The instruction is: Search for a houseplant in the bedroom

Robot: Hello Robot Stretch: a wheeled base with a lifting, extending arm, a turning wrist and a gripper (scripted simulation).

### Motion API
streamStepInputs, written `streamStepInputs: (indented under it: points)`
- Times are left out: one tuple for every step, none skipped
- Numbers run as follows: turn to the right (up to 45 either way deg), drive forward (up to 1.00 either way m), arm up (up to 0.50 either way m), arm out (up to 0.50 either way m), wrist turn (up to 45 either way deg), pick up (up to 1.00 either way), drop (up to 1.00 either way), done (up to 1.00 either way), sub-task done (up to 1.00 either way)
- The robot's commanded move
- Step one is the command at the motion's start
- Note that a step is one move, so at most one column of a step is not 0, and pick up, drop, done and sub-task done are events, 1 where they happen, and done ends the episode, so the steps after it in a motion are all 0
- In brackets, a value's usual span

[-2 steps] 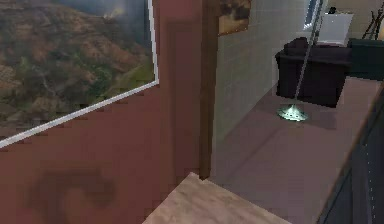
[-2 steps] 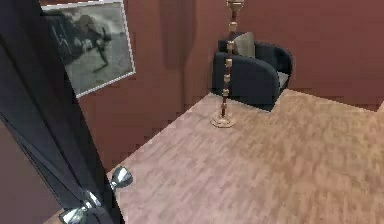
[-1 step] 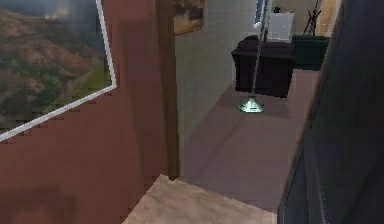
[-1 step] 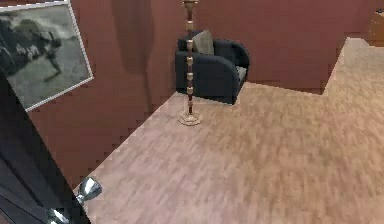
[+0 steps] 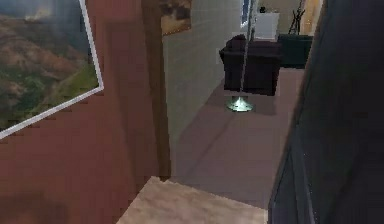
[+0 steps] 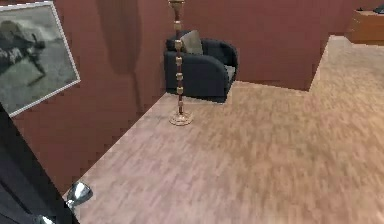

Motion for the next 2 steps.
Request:
streamStepInputs:
  points:
    - [0.0,0.60,0.00,0.00,0.0,0.00,0.00,0.00,0.00]
    - [24.0,0.00,0.00,0.00,0.0,0.00,0.00,0.00,0.00]
